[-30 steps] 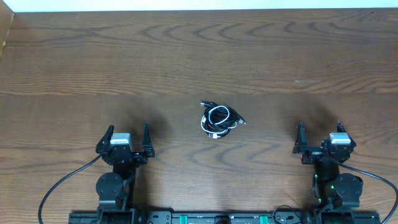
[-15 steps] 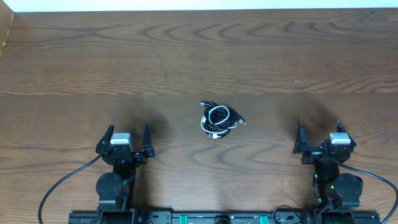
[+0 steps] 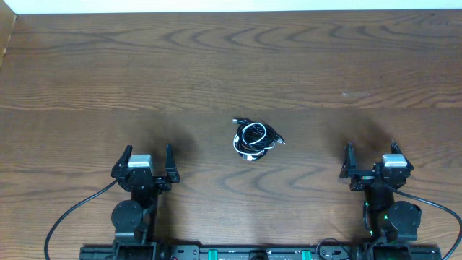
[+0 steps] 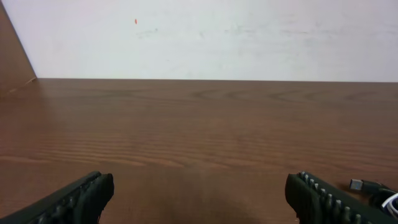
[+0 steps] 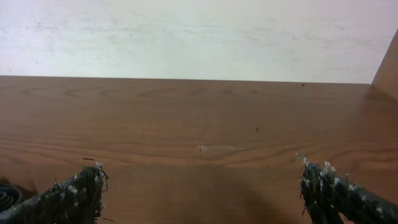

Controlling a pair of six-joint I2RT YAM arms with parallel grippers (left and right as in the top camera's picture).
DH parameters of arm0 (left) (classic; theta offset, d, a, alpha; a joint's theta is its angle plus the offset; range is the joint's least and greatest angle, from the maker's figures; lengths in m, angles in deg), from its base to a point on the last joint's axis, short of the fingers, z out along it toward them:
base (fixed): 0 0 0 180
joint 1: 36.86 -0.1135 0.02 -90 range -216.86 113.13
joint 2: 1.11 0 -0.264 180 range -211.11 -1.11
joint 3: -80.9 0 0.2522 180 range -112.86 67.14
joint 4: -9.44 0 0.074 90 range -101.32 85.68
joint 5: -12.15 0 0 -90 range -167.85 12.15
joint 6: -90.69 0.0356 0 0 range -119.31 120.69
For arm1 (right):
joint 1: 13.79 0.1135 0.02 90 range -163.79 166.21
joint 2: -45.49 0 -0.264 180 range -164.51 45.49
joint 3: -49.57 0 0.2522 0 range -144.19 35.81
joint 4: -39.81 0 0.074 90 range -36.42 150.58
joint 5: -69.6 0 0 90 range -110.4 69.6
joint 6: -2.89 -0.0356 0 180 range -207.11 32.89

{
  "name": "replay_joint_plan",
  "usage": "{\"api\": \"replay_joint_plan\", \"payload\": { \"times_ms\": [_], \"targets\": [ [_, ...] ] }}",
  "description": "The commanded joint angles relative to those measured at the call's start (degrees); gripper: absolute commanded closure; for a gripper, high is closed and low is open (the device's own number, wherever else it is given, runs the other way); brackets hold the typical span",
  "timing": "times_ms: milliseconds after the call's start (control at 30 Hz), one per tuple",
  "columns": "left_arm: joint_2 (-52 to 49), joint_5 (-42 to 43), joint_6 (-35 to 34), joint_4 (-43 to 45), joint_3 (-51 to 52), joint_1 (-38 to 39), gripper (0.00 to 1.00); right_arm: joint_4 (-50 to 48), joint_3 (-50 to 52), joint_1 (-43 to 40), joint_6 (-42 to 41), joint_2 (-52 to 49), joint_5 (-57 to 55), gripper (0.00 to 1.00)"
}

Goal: Untangle cables

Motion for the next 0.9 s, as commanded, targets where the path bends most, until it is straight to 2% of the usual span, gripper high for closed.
{"api": "replay_joint_plan", "payload": {
  "times_ms": [0,500,567,733,767,867],
  "targets": [
    [0.35,-1.79,0.17,-2.71,0.68,-0.24,0.06,0.00,0.31,0.26,0.26,0.37,-0.20,0.01],
    [0.35,-0.72,-0.63,-2.51,0.68,-0.24,0.07,0.00,0.31,0.26,0.26,0.37,-0.17,0.01],
    [0.35,5.57,-5.01,-2.01,0.66,-0.24,0.06,0.00,0.31,0.26,0.26,0.37,-0.20,0.01],
    [0.35,32.89,-29.09,-0.83,0.63,-0.24,0.06,0.00,0.31,0.26,0.26,0.37,-0.20,0.01],
    [0.35,35.63,-32.54,-0.44,0.63,-0.24,0.07,0.00,0.31,0.26,0.26,0.37,-0.20,0.01],
    [0.35,36.00,-39.19,5.44,0.61,-0.24,0.06,0.00,0.31,0.26,0.26,0.37,-0.20,0.01]
  ]
}}
